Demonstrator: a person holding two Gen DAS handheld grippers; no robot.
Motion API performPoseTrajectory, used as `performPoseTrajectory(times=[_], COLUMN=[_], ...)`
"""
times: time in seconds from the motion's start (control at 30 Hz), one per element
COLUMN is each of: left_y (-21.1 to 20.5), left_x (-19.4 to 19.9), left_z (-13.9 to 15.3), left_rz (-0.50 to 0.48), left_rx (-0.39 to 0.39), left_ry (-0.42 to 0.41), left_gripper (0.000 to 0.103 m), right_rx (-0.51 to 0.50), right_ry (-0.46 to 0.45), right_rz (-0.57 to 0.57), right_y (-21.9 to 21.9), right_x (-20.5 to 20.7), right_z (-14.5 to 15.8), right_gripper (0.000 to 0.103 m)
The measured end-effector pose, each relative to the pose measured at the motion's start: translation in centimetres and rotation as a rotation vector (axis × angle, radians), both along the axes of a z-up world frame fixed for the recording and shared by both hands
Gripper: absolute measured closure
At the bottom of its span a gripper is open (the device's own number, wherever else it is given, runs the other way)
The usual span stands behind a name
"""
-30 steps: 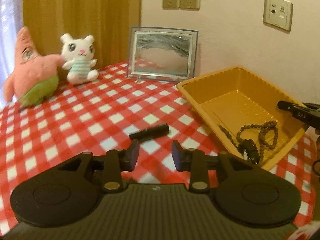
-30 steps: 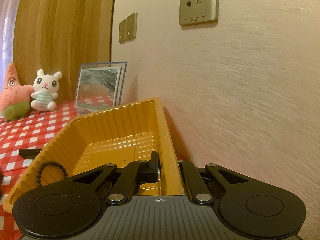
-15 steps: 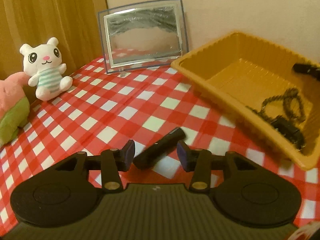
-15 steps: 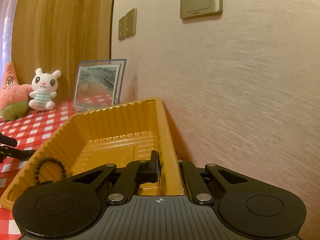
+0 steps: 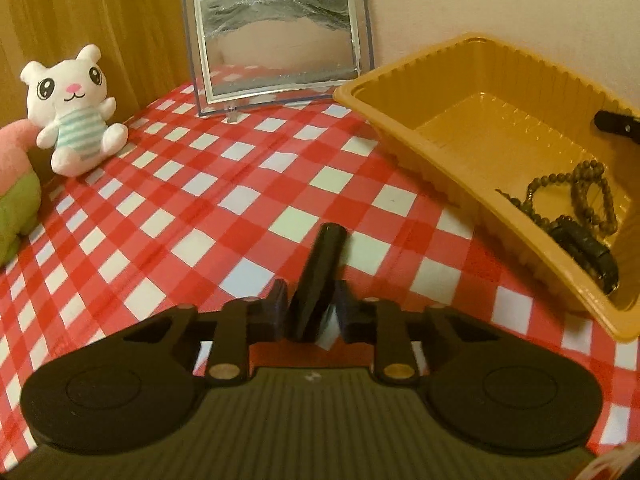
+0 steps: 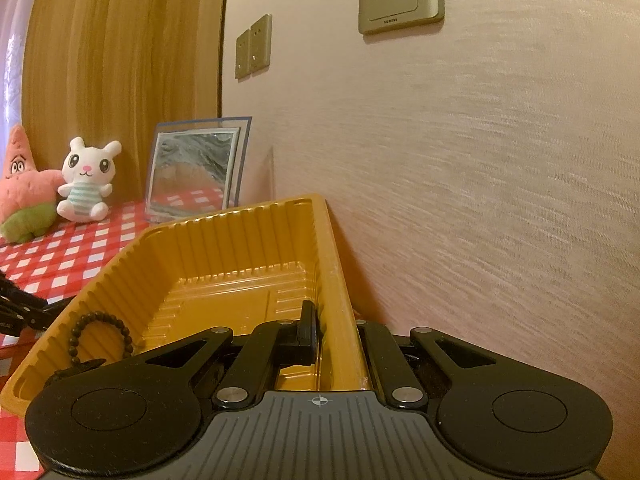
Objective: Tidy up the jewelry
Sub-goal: 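Carry the black case into the orange tray and open the left gripper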
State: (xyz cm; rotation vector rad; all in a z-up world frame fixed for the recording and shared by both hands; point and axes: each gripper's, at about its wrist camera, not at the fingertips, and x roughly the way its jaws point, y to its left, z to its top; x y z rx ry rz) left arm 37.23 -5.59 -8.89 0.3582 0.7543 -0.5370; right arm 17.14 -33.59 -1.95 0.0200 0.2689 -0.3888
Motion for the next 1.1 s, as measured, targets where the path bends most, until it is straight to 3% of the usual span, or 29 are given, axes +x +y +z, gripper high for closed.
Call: performPoseTrajectory(times=[0.27,0.37,0.63,0.9,1.1], left_y=[-1.1,-1.6,-1.9,-1.3,-1.8], left_x=[0.5,0.4,-0.5,-2.5,-5.6], left_z=[-0.3,-0.4,0.0,3.8,6.9], left_rz=[0.029,0.036,0.066,0.100,0.098], left_rx=[-0.011,0.000,0.004,-0.035,-0.120], left_ry=[-0.002,-0.016,-0.038,-0.118,-0.131], left_gripper=[0.078,0.085,0.086,0.086,0.086], right_rx=[0.001,0.004,0.007,0.019,0.021], right_ry=[0.003,0.002,0.005,0.015,0.019], right_rz=[-0.001,-0.003,-0.001,-0.005,-0.006], right_y=[0.0,0.1,0.1,0.3,0.6], right_x=[0.0,0.1,0.0,0.0,-0.2], right_z=[0.0,0.0,0.1,0.1,0.1], right_gripper=[0.099,0.099,0.099,0.099,0.099])
